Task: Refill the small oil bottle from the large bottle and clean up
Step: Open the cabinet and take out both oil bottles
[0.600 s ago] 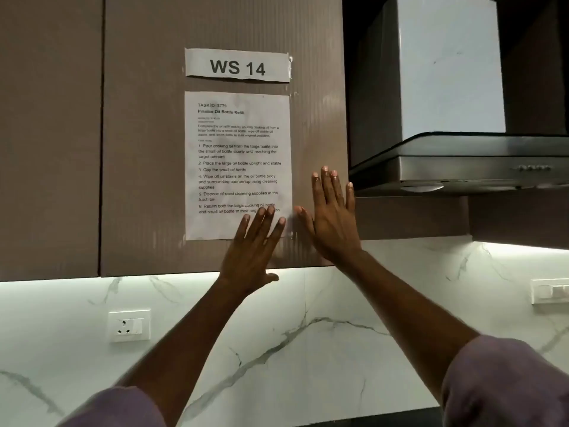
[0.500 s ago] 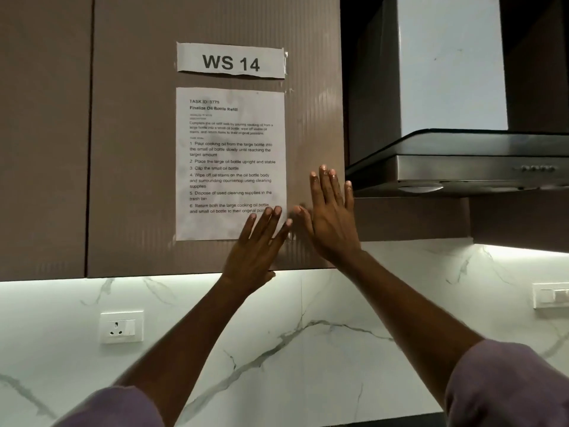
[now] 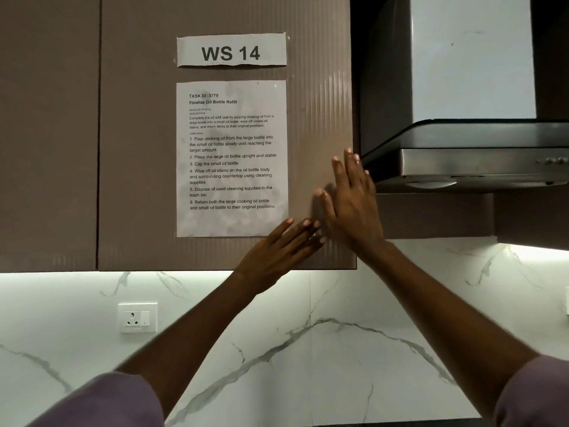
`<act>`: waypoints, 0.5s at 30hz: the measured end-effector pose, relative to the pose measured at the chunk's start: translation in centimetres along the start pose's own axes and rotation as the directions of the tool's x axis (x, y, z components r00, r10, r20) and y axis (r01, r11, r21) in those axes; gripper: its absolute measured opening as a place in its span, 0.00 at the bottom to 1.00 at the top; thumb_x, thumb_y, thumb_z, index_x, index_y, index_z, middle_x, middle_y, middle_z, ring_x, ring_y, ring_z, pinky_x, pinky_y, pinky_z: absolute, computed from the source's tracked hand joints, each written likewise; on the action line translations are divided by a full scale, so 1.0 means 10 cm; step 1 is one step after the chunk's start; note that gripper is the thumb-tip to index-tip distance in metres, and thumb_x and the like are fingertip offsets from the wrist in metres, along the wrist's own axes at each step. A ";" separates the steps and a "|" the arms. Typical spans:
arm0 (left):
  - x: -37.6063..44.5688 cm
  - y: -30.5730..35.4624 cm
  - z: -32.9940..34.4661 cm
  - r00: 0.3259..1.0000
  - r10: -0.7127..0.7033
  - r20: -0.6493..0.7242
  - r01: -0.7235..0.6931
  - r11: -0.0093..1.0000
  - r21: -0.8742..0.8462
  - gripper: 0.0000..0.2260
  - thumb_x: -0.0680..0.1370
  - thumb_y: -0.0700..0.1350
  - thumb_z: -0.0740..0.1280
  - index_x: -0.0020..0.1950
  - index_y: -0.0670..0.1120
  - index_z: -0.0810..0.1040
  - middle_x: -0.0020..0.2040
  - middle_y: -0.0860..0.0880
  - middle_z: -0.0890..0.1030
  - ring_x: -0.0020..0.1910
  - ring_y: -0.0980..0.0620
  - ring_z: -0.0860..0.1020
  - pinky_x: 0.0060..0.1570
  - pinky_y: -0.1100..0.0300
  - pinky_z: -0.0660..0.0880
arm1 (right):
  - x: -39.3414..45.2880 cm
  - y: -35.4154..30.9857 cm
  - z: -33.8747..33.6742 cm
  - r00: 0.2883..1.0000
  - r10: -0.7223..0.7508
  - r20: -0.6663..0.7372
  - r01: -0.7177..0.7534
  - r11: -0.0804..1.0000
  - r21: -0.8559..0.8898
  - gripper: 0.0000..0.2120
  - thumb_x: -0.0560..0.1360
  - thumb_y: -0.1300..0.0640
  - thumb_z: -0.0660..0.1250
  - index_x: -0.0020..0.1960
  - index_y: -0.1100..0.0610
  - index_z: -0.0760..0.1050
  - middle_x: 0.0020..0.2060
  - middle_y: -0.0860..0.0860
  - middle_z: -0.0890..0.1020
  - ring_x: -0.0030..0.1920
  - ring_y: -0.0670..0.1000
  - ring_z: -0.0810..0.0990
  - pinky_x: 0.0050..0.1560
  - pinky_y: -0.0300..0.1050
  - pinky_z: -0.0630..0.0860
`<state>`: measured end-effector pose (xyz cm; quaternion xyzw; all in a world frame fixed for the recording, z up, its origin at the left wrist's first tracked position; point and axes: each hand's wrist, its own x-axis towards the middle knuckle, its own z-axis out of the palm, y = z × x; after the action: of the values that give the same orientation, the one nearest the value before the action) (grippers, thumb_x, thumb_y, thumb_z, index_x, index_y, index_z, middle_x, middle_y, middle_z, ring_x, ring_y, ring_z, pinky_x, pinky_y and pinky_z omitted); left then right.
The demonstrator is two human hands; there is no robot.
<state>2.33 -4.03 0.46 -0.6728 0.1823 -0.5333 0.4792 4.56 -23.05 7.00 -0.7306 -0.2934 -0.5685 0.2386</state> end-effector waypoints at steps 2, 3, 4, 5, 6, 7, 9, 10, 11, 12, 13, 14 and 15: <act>-0.03 -0.01 -0.11 1.000 0.016 -0.019 -0.016 1.000 -0.010 0.36 0.73 0.36 0.61 0.78 0.44 0.49 0.77 0.41 0.53 0.77 0.42 0.52 0.74 0.44 0.48 | 0.00 -0.04 -0.09 0.998 0.046 -0.037 -0.043 0.997 0.060 0.30 0.79 0.45 0.52 0.76 0.58 0.53 0.77 0.57 0.49 0.76 0.56 0.46 0.73 0.53 0.48; -0.04 -0.02 -0.18 1.000 0.020 -0.020 -0.020 1.000 -0.015 0.33 0.74 0.35 0.57 0.78 0.45 0.50 0.77 0.41 0.54 0.76 0.42 0.53 0.74 0.44 0.48 | 0.01 -0.08 -0.16 0.996 0.073 -0.059 -0.067 0.993 0.098 0.28 0.80 0.46 0.53 0.76 0.57 0.53 0.77 0.57 0.48 0.76 0.57 0.47 0.73 0.53 0.50; -0.05 -0.03 -0.27 1.000 0.024 -0.019 -0.024 1.000 -0.014 0.32 0.75 0.34 0.54 0.78 0.45 0.51 0.77 0.41 0.54 0.76 0.42 0.53 0.73 0.44 0.49 | 0.02 -0.13 -0.24 0.992 0.103 -0.079 -0.092 0.986 0.142 0.27 0.80 0.48 0.54 0.76 0.57 0.54 0.77 0.57 0.48 0.76 0.57 0.49 0.72 0.51 0.53; -0.07 -0.04 -0.36 0.999 0.026 -0.020 -0.026 1.000 -0.016 0.31 0.75 0.34 0.52 0.78 0.46 0.51 0.77 0.42 0.55 0.76 0.42 0.54 0.73 0.44 0.50 | 0.03 -0.20 -0.33 0.986 0.137 -0.096 -0.117 0.975 0.189 0.26 0.81 0.50 0.55 0.75 0.57 0.55 0.77 0.57 0.48 0.76 0.58 0.52 0.70 0.48 0.56; -0.10 -0.06 -0.46 0.999 0.025 -0.028 -0.026 0.999 -0.023 0.31 0.75 0.33 0.52 0.78 0.47 0.51 0.78 0.42 0.55 0.76 0.42 0.54 0.73 0.45 0.52 | 0.03 -0.28 -0.42 0.979 0.174 -0.104 -0.145 0.961 0.237 0.24 0.81 0.51 0.55 0.75 0.57 0.57 0.77 0.58 0.48 0.74 0.58 0.56 0.67 0.43 0.59; -0.12 -0.07 -0.54 0.999 0.024 -0.046 -0.026 0.999 -0.028 0.31 0.76 0.33 0.52 0.78 0.47 0.51 0.78 0.42 0.56 0.76 0.42 0.54 0.73 0.45 0.53 | 0.04 -0.33 -0.52 0.970 0.218 -0.103 -0.182 0.943 0.280 0.23 0.81 0.53 0.55 0.75 0.57 0.58 0.77 0.58 0.48 0.73 0.57 0.60 0.63 0.39 0.59; -0.20 -0.12 -0.74 0.996 0.012 -0.087 -0.017 0.998 -0.054 0.29 0.78 0.33 0.52 0.78 0.48 0.51 0.77 0.43 0.57 0.76 0.43 0.55 0.74 0.45 0.54 | 0.05 -0.49 -0.73 0.953 0.288 -0.096 -0.242 0.913 0.329 0.21 0.82 0.54 0.55 0.74 0.56 0.60 0.76 0.59 0.51 0.71 0.57 0.64 0.58 0.36 0.58; -0.24 -0.14 -0.85 0.995 0.003 -0.103 -0.010 0.998 -0.067 0.28 0.79 0.33 0.50 0.78 0.48 0.51 0.77 0.43 0.57 0.76 0.43 0.55 0.74 0.45 0.54 | 0.05 -0.57 -0.83 0.948 0.297 -0.112 -0.247 0.911 0.330 0.21 0.82 0.55 0.55 0.74 0.56 0.61 0.76 0.59 0.53 0.70 0.57 0.64 0.58 0.35 0.58; -0.28 -0.17 -0.96 0.993 -0.008 -0.114 -0.002 0.997 -0.081 0.28 0.79 0.33 0.49 0.78 0.48 0.50 0.77 0.43 0.57 0.76 0.43 0.55 0.74 0.45 0.53 | 0.04 -0.65 -0.92 0.947 0.287 -0.143 -0.231 0.920 0.317 0.21 0.81 0.55 0.55 0.73 0.55 0.61 0.75 0.60 0.55 0.70 0.57 0.64 0.59 0.36 0.58; -0.32 -0.20 -1.06 0.992 -0.018 -0.123 0.006 0.995 -0.096 0.28 0.79 0.33 0.48 0.78 0.47 0.49 0.77 0.43 0.56 0.76 0.43 0.55 0.74 0.46 0.52 | 0.04 -0.73 -1.01 0.948 0.267 -0.173 -0.207 0.930 0.304 0.20 0.81 0.56 0.56 0.73 0.55 0.62 0.75 0.60 0.58 0.70 0.58 0.65 0.59 0.36 0.58; -0.37 -0.23 -1.18 0.991 -0.029 -0.130 0.015 0.994 -0.112 0.28 0.79 0.33 0.47 0.78 0.47 0.49 0.77 0.43 0.54 0.76 0.43 0.53 0.75 0.46 0.51 | 0.04 -0.82 -1.10 0.949 0.249 -0.191 -0.185 0.936 0.300 0.20 0.81 0.57 0.56 0.73 0.55 0.63 0.74 0.60 0.60 0.69 0.58 0.66 0.60 0.35 0.58; -0.43 -0.26 -1.31 0.990 -0.038 -0.135 0.021 0.992 -0.125 0.28 0.79 0.33 0.47 0.78 0.47 0.49 0.78 0.43 0.53 0.76 0.43 0.52 0.75 0.46 0.50 | 0.03 -0.93 -1.19 0.949 0.236 -0.207 -0.167 0.937 0.306 0.20 0.81 0.58 0.57 0.73 0.56 0.63 0.73 0.60 0.62 0.69 0.57 0.66 0.60 0.33 0.58; -0.49 -0.30 -1.43 0.990 -0.046 -0.135 0.029 0.991 -0.127 0.28 0.79 0.32 0.48 0.78 0.48 0.50 0.78 0.43 0.52 0.77 0.42 0.51 0.75 0.46 0.49 | 0.02 -1.04 -1.29 0.948 0.228 -0.221 -0.151 0.936 0.317 0.20 0.80 0.59 0.57 0.72 0.56 0.64 0.72 0.60 0.63 0.70 0.57 0.67 0.60 0.30 0.58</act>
<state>-13.01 -5.35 -0.12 -0.6665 0.2353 -0.5747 0.4124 -11.60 -24.35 10.40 -0.6326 -0.2699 -0.5812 0.4349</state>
